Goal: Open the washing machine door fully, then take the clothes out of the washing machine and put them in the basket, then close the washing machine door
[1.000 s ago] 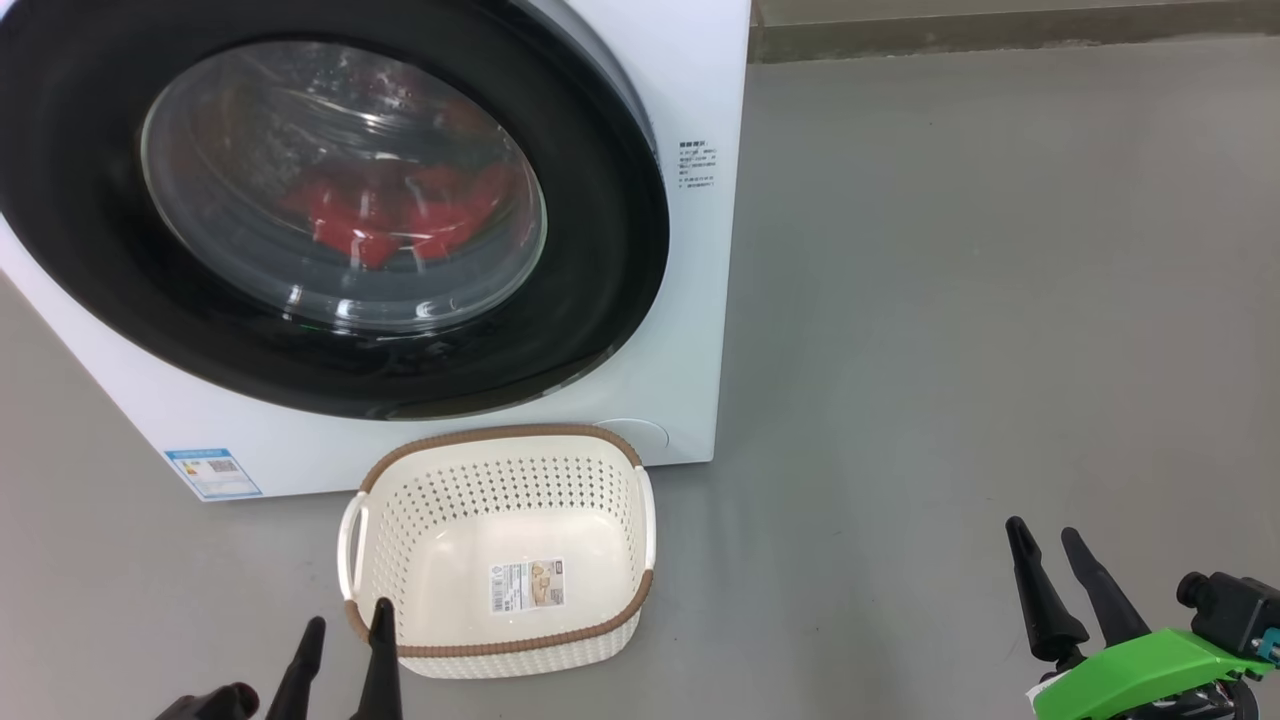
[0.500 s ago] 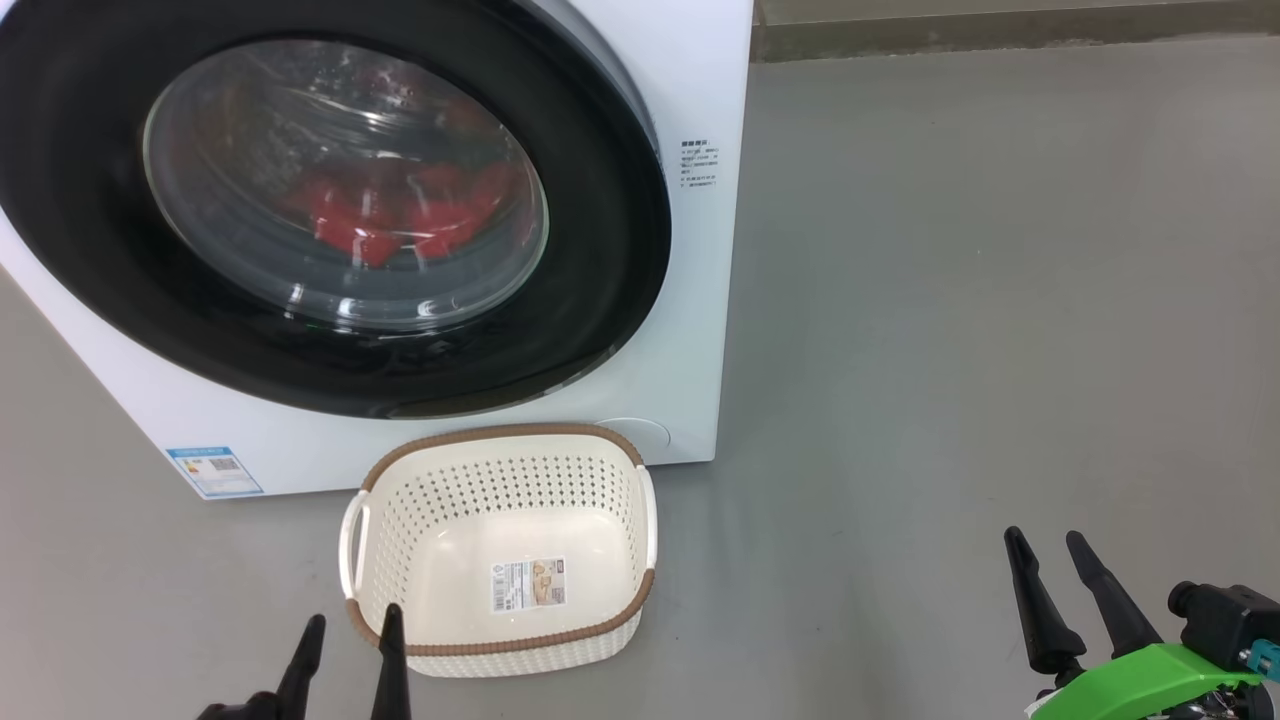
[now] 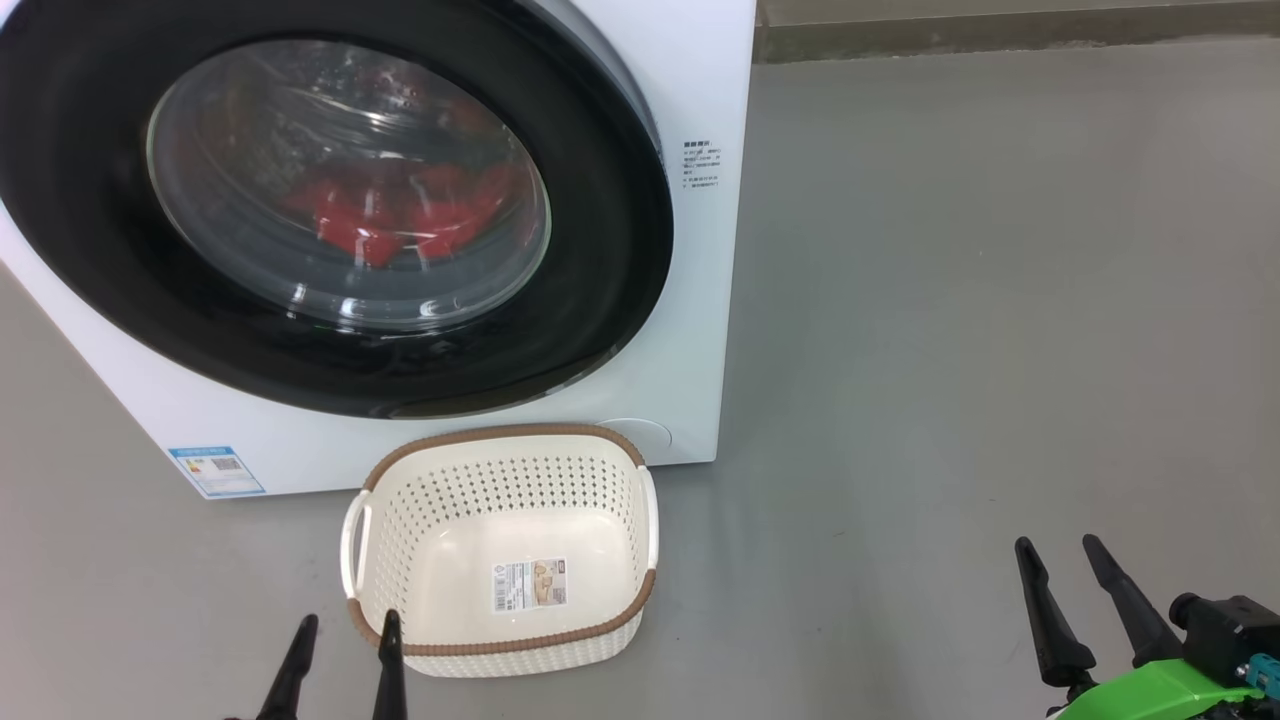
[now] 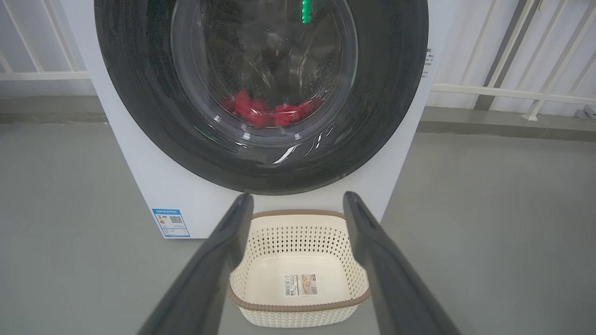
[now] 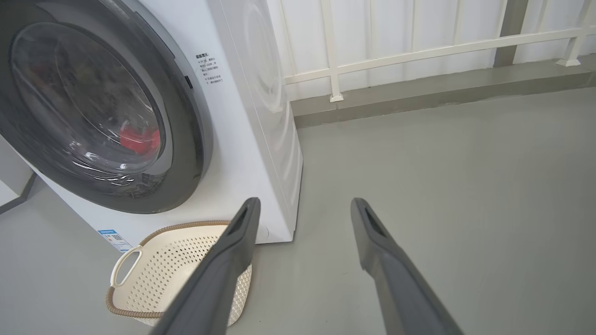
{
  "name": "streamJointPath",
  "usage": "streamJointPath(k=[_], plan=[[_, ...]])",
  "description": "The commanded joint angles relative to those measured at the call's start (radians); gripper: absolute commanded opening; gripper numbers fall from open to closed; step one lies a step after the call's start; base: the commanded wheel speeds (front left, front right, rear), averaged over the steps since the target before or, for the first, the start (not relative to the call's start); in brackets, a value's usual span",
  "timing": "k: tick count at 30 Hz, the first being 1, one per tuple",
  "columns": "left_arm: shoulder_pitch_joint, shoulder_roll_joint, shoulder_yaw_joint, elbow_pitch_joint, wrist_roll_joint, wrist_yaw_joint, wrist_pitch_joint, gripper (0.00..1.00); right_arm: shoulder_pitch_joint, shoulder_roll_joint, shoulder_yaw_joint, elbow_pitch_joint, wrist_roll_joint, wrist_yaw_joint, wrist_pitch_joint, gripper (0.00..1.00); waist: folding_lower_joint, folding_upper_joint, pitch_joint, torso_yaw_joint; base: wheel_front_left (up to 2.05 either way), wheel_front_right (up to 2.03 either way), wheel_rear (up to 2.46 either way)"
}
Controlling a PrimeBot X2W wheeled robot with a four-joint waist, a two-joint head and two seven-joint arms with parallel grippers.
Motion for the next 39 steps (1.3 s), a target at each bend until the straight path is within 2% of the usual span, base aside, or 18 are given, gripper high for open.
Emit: streamJointPath(k=[1, 11, 22, 23, 24, 25, 30, 39], plan=[[-0.013, 0.002, 0.036, -0.025, 0.029, -0.006, -0.019, 1.00, -0.007, -0.023, 0.013, -0.024, -0.029, 0.000, -0.016, 1.00, -0.0001, 0.0000, 0.001, -0.001, 0.00, 0.00, 0.00], [-0.005, -0.014, 0.090, -0.004, 0.092, -0.062, -0.044, 1.00, 0.007, -0.011, -0.006, -0.034, -0.105, 0.000, -0.041, 1.00, -0.0001, 0.0000, 0.010, -0.016, 0.00, 0.00, 0.00], [-0.008, -0.019, 0.108, -0.006, 0.094, -0.075, -0.044, 1.00, -0.005, -0.009, -0.002, -0.042, -0.094, 0.000, -0.041, 1.00, -0.0001, 0.0000, 0.008, -0.026, 0.00, 0.00, 0.00], [-0.009, -0.019, 0.105, -0.005, 0.091, -0.074, -0.044, 1.00, -0.007, -0.006, -0.006, -0.046, -0.086, 0.000, -0.041, 0.79, -0.0001, 0.0000, 0.007, -0.024, 0.00, 0.00, 0.00], [-0.009, -0.019, 0.103, -0.005, 0.088, -0.074, -0.044, 1.00, -0.010, -0.002, -0.010, -0.050, -0.077, 0.000, -0.041, 0.37, -0.0001, 0.0000, 0.007, -0.021, 0.00, 0.00, 0.00], [-0.010, -0.019, 0.100, -0.004, 0.086, -0.073, -0.044, 1.00, -0.013, 0.001, -0.011, -0.052, -0.070, 0.000, -0.041, 0.00, -0.0001, 0.0000, 0.007, -0.019, 0.00, 0.00, 0.00], [-0.012, -0.019, 0.090, -0.005, 0.077, -0.072, -0.044, 1.00, -0.064, 0.013, 0.014, -0.046, -0.010, 0.000, -0.041, 0.00, -0.0001, 0.0000, 0.011, -0.007, 0.00, 0.00, 0.00], [-0.041, -0.020, 0.058, -0.009, 0.064, -0.070, -0.044, 1.00, -0.324, 0.009, 0.153, 0.001, 0.183, 0.000, -0.041, 0.00, -0.0001, 0.0000, 0.058, 0.025, 0.00, 0.00, 0.00]])
